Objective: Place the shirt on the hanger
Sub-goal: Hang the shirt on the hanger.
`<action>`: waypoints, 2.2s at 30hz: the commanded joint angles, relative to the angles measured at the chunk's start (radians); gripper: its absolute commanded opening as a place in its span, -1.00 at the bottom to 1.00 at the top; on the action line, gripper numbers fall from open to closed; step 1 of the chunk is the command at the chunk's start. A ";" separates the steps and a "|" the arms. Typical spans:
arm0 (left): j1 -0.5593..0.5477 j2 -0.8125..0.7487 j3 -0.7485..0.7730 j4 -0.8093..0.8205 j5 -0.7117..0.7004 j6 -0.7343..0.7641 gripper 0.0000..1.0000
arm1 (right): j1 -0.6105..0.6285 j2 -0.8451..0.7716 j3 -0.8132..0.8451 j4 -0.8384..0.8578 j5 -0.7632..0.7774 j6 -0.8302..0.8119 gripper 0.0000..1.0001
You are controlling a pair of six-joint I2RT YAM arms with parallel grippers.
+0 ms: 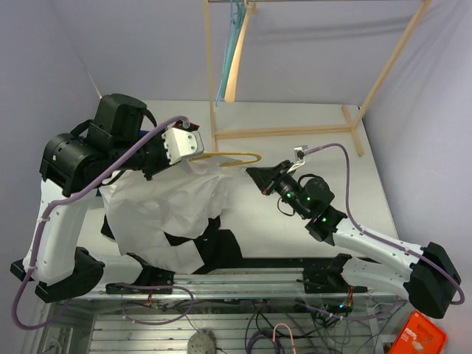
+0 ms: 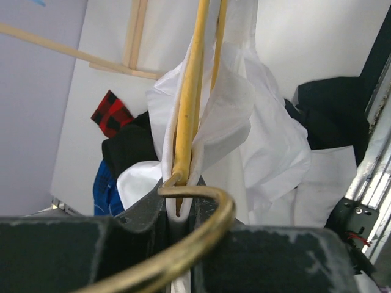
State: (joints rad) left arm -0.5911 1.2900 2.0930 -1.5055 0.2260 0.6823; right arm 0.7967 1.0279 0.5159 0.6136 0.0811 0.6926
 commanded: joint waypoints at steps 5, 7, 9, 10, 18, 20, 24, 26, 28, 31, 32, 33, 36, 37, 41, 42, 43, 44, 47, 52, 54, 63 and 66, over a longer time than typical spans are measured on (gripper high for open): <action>0.011 -0.095 -0.107 0.002 -0.217 0.091 -0.86 | -0.025 -0.033 0.026 -0.196 0.219 -0.073 -1.00; 0.011 -0.111 -0.169 0.002 -0.188 0.087 -0.86 | -0.040 -0.028 0.045 -0.213 0.230 -0.087 -1.00; 0.012 -0.119 -0.201 0.003 -0.172 0.088 -0.86 | -0.062 -0.017 0.072 -0.241 0.240 -0.094 -1.00; 0.012 -0.119 -0.209 0.004 -0.177 0.094 -0.86 | -0.076 -0.009 0.088 -0.255 0.238 -0.095 -1.00; 0.012 -0.096 -0.273 0.025 -0.479 0.183 -0.86 | -0.146 0.039 0.154 -0.318 0.189 -0.097 -1.00; 0.011 -0.109 -0.284 0.071 -0.531 0.197 -0.86 | -0.147 0.046 0.151 -0.312 0.171 -0.099 -1.00; 0.011 -0.122 -0.309 0.140 -0.650 0.239 -0.86 | -0.148 0.063 0.159 -0.330 0.153 -0.094 -1.00; 0.011 -0.112 -0.346 0.116 -0.719 0.257 -0.86 | -0.148 0.060 0.165 -0.339 0.146 -0.099 -1.00; 0.011 -0.115 -0.391 0.112 -0.757 0.265 -0.86 | -0.147 0.051 0.175 -0.353 0.145 -0.102 -1.00; 0.012 -0.107 -0.366 0.091 -0.679 0.232 -0.86 | -0.147 0.044 0.214 -0.382 0.126 -0.107 -1.00; 0.011 -0.095 -0.350 0.073 -0.636 0.214 -0.86 | -0.146 0.047 0.230 -0.397 0.116 -0.104 -1.00; 0.011 -0.080 -0.342 0.061 -0.622 0.196 -0.86 | -0.146 0.052 0.254 -0.409 0.088 -0.101 -1.00; 0.010 -0.048 -0.370 0.051 -0.608 0.153 -0.86 | -0.118 0.073 0.334 -0.448 0.023 -0.104 -1.00; 0.009 -0.043 -0.381 0.070 -0.609 0.139 -0.86 | -0.088 0.080 0.362 -0.460 0.013 -0.117 -1.00; 0.009 -0.020 -0.336 0.169 -0.557 0.048 -0.86 | -0.002 0.118 0.441 -0.507 -0.011 -0.146 -1.00; 0.009 -0.006 -0.312 0.178 -0.525 0.022 -0.86 | 0.013 0.126 0.445 -0.501 -0.028 -0.142 -1.00; 0.008 0.010 -0.290 0.183 -0.500 -0.013 -0.86 | 0.029 0.134 0.444 -0.487 -0.044 -0.135 -1.00; 0.008 0.029 -0.275 0.192 -0.489 -0.041 -0.86 | 0.048 0.142 0.442 -0.469 -0.061 -0.128 -1.00; 0.008 0.069 -0.264 0.233 -0.489 -0.088 -0.86 | 0.116 0.179 0.469 -0.447 -0.086 -0.148 -1.00; 0.008 0.114 -0.201 0.261 -0.423 -0.137 -0.86 | 0.209 0.262 0.538 -0.396 -0.126 -0.169 -1.00; 0.008 0.146 -0.169 0.274 -0.437 -0.162 -0.86 | 0.257 0.315 0.570 -0.372 -0.150 -0.172 -1.00; 0.008 0.211 -0.054 0.321 -0.416 -0.205 -0.86 | 0.420 0.448 0.703 -0.309 -0.184 -0.212 -1.00; 0.008 0.215 -0.020 0.335 -0.375 -0.204 -0.86 | 0.450 0.462 0.717 -0.296 -0.173 -0.222 -1.00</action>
State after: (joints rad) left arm -0.5953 1.4902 1.9961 -1.3602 -0.1776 0.5152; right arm 1.1698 1.4822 1.1877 0.2363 0.0120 0.4744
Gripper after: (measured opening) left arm 0.171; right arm 0.014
